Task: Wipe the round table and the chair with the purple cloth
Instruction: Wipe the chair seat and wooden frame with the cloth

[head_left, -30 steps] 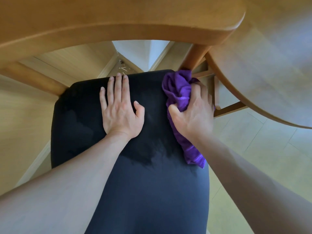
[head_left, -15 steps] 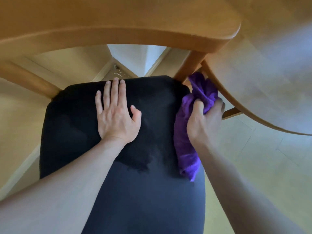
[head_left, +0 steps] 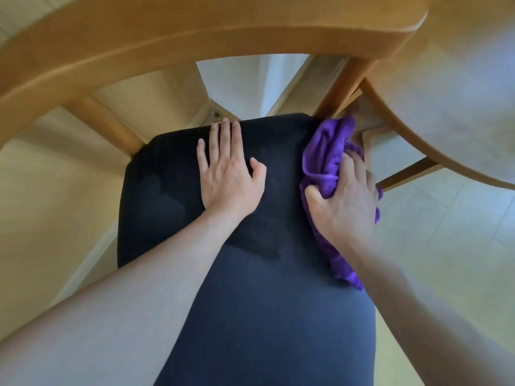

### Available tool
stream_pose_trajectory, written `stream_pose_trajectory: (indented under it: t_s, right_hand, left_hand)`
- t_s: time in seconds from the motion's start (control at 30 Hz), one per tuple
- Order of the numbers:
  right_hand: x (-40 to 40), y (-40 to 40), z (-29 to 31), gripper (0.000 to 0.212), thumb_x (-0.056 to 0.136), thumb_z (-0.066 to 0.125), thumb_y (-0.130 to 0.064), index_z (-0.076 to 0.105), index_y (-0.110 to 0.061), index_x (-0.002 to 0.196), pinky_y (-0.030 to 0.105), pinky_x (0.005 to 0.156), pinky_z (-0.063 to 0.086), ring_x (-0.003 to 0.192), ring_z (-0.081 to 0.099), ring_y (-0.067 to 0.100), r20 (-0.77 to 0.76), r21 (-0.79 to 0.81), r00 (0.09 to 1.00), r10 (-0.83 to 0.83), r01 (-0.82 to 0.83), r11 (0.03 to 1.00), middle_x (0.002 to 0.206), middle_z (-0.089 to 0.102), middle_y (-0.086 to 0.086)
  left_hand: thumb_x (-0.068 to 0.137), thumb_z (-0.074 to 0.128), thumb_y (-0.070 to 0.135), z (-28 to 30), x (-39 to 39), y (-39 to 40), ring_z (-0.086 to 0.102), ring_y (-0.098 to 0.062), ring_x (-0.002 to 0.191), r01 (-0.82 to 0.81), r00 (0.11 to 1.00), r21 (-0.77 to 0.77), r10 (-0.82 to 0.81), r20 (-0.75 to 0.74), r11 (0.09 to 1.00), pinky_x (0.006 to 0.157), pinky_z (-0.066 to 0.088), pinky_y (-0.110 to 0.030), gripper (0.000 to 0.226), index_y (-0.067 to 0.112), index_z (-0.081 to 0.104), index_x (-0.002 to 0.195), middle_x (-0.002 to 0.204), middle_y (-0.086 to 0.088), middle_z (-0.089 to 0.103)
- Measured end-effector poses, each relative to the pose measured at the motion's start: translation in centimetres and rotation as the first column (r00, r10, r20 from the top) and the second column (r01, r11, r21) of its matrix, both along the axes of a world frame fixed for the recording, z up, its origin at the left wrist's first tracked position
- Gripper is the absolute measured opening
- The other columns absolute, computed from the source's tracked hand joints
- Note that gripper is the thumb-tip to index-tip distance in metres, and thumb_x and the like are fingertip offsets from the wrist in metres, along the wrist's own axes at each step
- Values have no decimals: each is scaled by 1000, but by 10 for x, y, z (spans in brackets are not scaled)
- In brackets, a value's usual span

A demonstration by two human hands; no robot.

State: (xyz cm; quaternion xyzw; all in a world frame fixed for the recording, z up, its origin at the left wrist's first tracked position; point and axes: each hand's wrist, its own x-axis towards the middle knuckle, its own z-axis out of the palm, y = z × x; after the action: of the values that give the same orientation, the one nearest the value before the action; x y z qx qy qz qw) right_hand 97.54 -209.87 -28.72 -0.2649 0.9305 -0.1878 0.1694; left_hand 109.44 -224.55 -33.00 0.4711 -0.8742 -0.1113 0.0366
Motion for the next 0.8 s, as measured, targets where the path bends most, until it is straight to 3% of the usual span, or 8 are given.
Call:
stream_pose_trajectory:
  t_s: [0.17,0.33,0.47,0.57,0.63,0.73,0.8]
  right_hand:
    - [58,82,11,81,73,62,-46,45,-20,147,51,119,29,146,31,28,18,92,995,98,-99,991,163,33,-3]
    - [57,109,15,69,71,65,-35,57,-16,137,44,106,38,127,39,27,67,70,991,113,-117,991,153,45,-5]
    - [37,98,19,39,74,58,-30,63,-20,112,31,92,37,107,43,23,100,-31,991,87,-85,996,130,57,-8]
    - [23,86,26,20,73,53,-31,56,-22,91,35,82,42,95,52,22,181,-145,983,-12,39,989,102,61,-5]
    - [9,74,31,19,73,51,-34,54,-21,85,38,74,47,85,56,21,209,-216,974,-88,133,967,91,60,-2]
    - [-15,45,35,20,72,47,-38,53,-23,83,25,71,42,87,55,19,227,-293,963,-145,209,933,89,58,-4]
    - [-26,24,33,24,73,45,-40,54,-28,91,16,77,38,98,54,16,201,-325,970,-134,195,926,102,59,-3]
  left_hand:
    - [91,27,40,5,0,-3,8,-24,160,8,1000,66,-10,22,998,129,2,-49,78,13,19,164,172,-8,15]
    - [98,34,37,15,-2,-5,-2,-23,160,14,998,180,-24,51,984,129,-4,-47,75,15,11,165,174,-7,3]
    - [101,40,33,30,1,-13,-6,-22,160,35,997,280,-53,57,959,129,-4,-44,74,15,9,165,174,-7,-4]
    - [100,42,35,46,10,-1,-4,-23,160,94,994,255,-103,23,962,130,1,-43,75,16,11,165,173,-9,-4]
    - [101,42,37,52,20,22,-6,-22,160,193,980,256,-201,4,947,130,2,-43,75,18,8,165,173,-8,-7]
    - [99,37,38,46,34,60,-11,-20,159,317,943,252,-331,15,914,130,1,-44,77,18,4,165,173,-6,-12]
    - [96,31,40,36,40,79,-11,-22,159,340,932,209,-358,52,917,130,2,-49,77,19,5,165,173,-6,-10]
